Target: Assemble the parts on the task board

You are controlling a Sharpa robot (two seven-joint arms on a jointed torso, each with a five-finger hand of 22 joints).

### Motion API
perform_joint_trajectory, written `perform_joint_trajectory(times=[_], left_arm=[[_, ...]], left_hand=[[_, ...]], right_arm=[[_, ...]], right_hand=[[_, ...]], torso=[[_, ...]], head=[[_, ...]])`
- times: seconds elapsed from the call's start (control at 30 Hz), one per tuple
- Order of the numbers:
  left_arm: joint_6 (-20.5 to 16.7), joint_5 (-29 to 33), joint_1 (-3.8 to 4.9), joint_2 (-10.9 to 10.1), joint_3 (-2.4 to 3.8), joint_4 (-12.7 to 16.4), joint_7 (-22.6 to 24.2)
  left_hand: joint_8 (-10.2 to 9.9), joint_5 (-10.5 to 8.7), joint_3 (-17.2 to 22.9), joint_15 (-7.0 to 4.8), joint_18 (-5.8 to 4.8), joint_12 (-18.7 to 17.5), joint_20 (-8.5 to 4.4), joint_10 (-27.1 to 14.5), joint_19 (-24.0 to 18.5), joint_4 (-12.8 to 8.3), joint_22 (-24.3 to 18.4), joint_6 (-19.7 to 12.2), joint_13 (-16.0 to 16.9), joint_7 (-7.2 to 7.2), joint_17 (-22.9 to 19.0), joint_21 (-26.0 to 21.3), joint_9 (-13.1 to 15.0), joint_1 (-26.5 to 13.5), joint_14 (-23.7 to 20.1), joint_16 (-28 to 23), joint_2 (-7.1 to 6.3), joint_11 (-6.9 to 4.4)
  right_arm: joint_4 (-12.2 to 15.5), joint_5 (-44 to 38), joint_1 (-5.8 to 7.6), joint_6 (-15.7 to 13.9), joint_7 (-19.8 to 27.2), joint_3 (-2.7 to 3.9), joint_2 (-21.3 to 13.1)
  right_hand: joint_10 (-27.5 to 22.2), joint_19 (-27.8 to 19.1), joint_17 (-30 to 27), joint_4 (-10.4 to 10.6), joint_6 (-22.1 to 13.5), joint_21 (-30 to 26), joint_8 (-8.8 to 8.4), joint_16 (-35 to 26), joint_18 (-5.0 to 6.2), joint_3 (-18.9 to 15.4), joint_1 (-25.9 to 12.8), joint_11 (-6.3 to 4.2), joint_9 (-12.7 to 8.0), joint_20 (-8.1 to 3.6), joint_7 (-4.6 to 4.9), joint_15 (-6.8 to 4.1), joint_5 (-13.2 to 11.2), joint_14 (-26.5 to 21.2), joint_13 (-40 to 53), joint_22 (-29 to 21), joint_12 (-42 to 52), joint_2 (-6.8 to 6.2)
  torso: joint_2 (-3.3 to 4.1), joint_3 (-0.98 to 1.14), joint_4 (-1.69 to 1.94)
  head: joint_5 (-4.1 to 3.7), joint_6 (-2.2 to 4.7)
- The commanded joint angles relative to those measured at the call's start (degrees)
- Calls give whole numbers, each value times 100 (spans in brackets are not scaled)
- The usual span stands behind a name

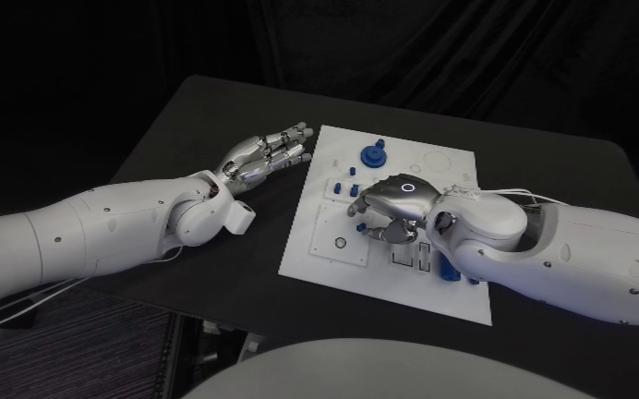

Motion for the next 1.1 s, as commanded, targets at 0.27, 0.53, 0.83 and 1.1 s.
perform_joint_trajectory(times=[0.27,0.53,0.83,1.1], left_arm=[[41,32,-9,-23,6,36,356],[17,32,-9,-57,6,56,356],[-31,32,-9,-78,5,86,418],[-47,32,-10,-93,5,93,447]], left_hand=[[38,33,32,52,39,7,54,2,2,-15,-12,58,2,4,8,1,7,67,0,16,11,30],[40,34,32,51,39,8,53,6,5,-15,-8,61,3,4,9,3,7,67,3,17,9,30],[50,44,25,35,41,16,44,23,2,-19,-21,94,7,-1,8,2,10,65,1,16,-12,27],[57,53,20,14,43,23,30,39,0,-20,-27,118,10,-6,8,1,12,64,0,16,-24,27]], right_arm=[[292,70,126,-748,152,21,-309],[687,468,486,-652,74,23,-834],[778,583,611,-277,-172,17,-1375],[667,599,623,247,-539,-5,-1694]], right_hand=[[-79,49,78,135,84,115,50,99,87,-190,-96,-8,-52,24,9,8,-119,-11,40,733,212,77],[-96,95,91,250,121,191,38,150,76,-359,-156,-33,-109,9,24,-12,-381,16,56,749,385,67],[117,143,79,306,389,268,126,179,63,-443,-50,-107,-130,-41,125,-73,-364,44,58,768,629,122],[-246,216,145,481,91,363,-11,270,41,-659,-108,-7,-326,3,29,-2,-416,121,-208,791,367,51]], torso=[[2,0,-1],[1,-2,-6],[-1,-4,-3],[-1,-2,-1]], head=[[-27,0],[-75,0],[-136,0],[-263,0]])
